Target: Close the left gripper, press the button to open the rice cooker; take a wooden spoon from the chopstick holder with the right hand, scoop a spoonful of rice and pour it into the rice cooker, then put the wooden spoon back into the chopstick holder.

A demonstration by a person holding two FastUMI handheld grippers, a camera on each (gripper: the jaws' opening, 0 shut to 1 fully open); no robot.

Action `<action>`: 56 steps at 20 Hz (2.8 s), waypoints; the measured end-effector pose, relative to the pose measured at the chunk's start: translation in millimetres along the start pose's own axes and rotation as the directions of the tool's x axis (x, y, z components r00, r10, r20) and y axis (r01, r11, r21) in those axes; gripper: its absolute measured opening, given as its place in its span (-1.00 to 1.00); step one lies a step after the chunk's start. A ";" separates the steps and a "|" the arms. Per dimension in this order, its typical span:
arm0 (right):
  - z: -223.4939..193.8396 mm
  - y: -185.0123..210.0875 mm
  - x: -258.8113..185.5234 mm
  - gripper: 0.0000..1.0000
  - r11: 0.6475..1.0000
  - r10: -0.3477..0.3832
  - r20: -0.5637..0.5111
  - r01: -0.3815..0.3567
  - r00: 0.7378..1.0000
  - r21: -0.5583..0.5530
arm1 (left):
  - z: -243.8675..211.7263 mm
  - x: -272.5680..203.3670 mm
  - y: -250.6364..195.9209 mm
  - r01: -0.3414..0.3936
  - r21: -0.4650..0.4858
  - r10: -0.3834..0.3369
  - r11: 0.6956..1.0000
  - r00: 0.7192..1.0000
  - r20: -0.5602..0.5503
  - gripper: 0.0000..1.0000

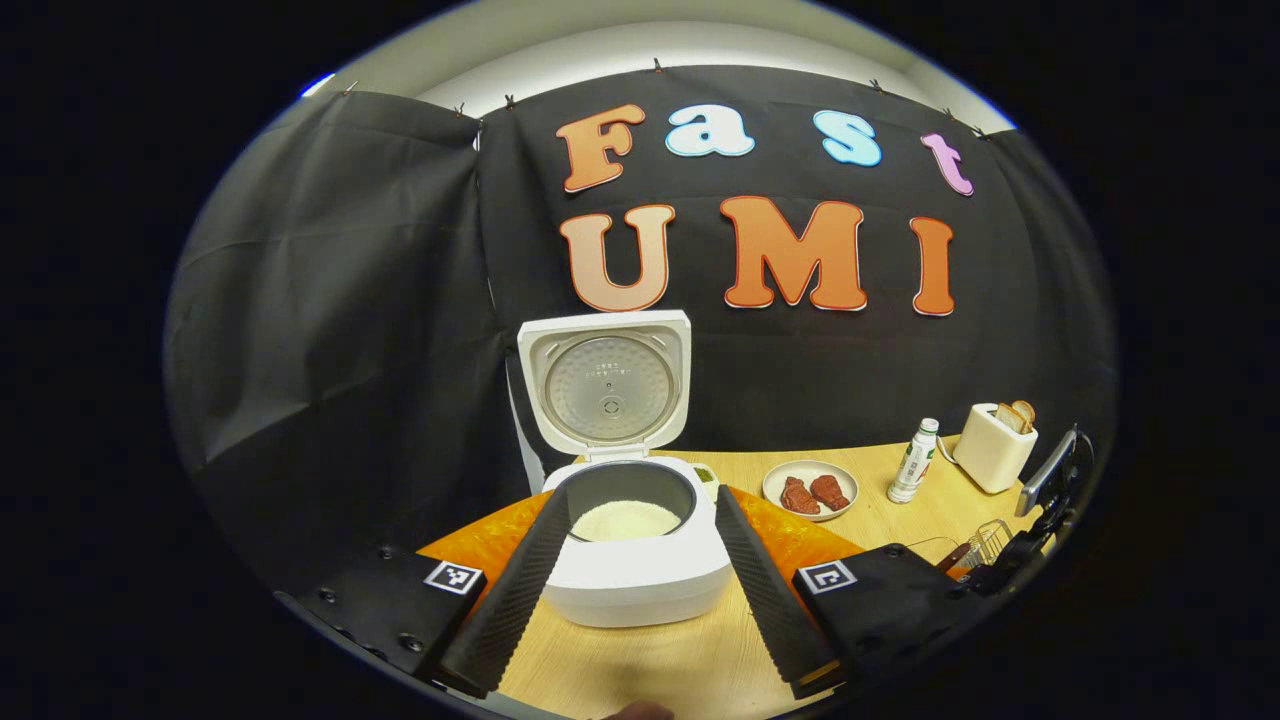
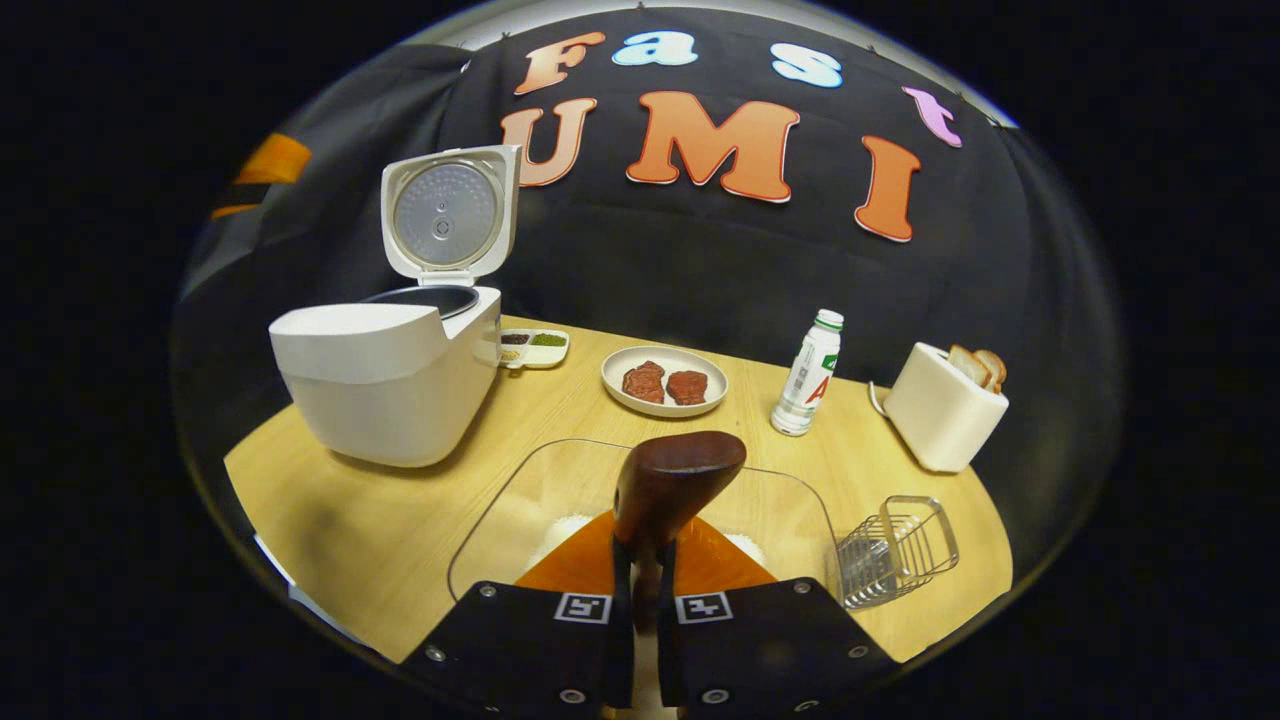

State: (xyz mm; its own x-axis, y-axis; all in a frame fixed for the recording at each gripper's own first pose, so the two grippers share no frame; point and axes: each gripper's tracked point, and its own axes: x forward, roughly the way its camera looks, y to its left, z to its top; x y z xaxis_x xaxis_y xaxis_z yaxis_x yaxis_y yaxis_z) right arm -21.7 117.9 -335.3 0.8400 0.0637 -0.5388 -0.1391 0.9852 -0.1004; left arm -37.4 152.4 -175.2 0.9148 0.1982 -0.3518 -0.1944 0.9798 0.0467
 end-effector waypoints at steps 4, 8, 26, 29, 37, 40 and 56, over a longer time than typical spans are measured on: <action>-1.2 19.9 -2.4 -0.81 0.990 0.064 -0.058 -0.056 0.996 0.128 | -3.1 -0.6 9.7 -0.010 -0.005 0.010 1.000 1.000 -0.009 0.99; -3.5 17.8 0.8 -0.81 0.959 0.086 -0.117 -0.051 0.989 0.278 | -6.4 -1.1 20.8 -0.023 -0.016 0.022 1.000 1.000 -0.015 0.99; -12.4 -1.3 7.9 -0.82 0.617 0.292 -0.177 -0.044 0.940 0.786 | -10.2 2.7 30.9 -0.019 -0.056 0.017 0.998 0.999 -0.032 0.99; -7.1 -13.6 4.1 -0.82 0.565 0.314 -0.139 -0.067 0.939 0.822 | -8.5 4.5 27.3 -0.016 -0.058 0.014 0.998 0.999 -0.030 0.98; 14.2 -61.2 -6.4 -0.82 0.443 0.285 -0.043 -0.092 0.957 0.892 | -0.2 10.3 12.9 0.001 -0.055 -0.001 0.998 1.000 -0.009 0.99; 38.6 -72.3 -10.8 -0.82 0.339 0.286 0.024 -0.124 0.958 0.933 | 1.5 12.7 10.1 0.003 -0.058 -0.003 0.998 1.000 -0.004 0.98; 194.9 3.3 26.1 -0.82 0.125 0.398 0.214 -0.283 0.892 0.951 | 5.9 7.4 60.0 -0.099 -0.092 0.102 0.991 0.994 0.032 0.98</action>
State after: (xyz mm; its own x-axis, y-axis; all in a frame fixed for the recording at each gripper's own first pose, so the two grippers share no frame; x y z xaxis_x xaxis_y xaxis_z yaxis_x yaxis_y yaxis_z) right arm 102.0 153.9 -186.6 0.8063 0.4827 -0.3420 0.2433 0.2563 0.9355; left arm -40.1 212.8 -169.5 0.9010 0.2979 -0.3155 -0.3156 0.9489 -0.0053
